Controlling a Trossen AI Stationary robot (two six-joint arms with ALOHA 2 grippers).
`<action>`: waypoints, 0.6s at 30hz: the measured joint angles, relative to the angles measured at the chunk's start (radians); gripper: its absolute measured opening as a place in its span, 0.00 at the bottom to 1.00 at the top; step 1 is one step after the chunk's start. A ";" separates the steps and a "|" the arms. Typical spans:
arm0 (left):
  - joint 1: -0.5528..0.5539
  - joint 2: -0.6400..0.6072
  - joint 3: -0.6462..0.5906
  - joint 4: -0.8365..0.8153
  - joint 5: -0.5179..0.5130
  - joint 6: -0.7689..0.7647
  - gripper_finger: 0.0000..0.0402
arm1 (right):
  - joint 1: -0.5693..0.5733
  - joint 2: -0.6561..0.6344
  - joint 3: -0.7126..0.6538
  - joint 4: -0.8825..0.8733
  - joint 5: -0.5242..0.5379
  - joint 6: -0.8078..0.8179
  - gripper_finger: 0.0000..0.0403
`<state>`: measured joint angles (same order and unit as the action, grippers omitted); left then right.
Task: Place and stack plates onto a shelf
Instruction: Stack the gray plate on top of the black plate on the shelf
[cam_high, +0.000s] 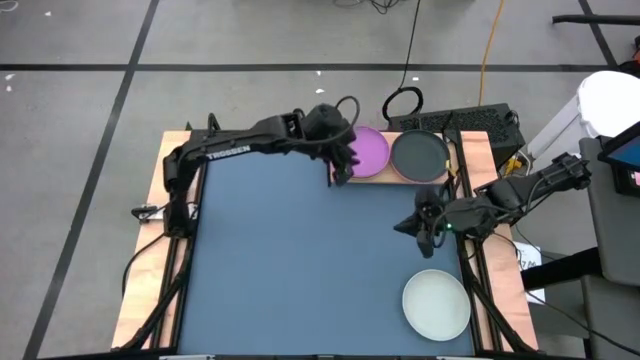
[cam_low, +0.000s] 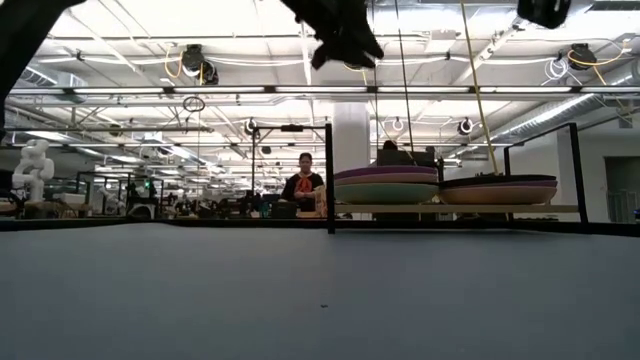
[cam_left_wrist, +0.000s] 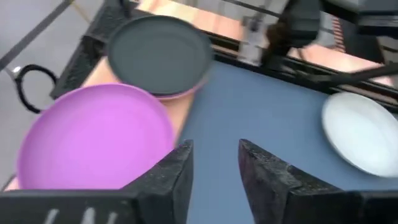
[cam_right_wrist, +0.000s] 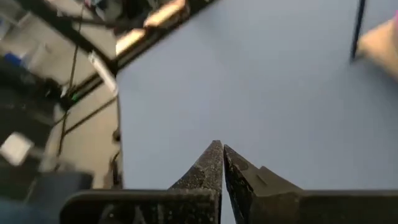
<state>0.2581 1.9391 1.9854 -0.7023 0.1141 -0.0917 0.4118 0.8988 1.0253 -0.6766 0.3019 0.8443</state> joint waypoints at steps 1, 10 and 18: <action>-0.016 -0.008 0.000 -0.011 0.000 0.000 0.31 | 0.000 0.002 0.004 -0.018 -0.029 0.019 0.00; -0.128 -0.025 0.000 -0.182 0.000 -0.038 0.20 | 0.003 0.056 -0.003 -0.236 -0.349 0.070 0.00; -0.236 -0.025 0.000 -0.237 -0.084 -0.060 0.19 | 0.003 0.061 -0.112 -0.230 -0.430 -0.057 0.01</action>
<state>0.0219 1.9137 1.9854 -0.9393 0.0305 -0.1519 0.4145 0.9600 0.9137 -0.9069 -0.1278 0.7869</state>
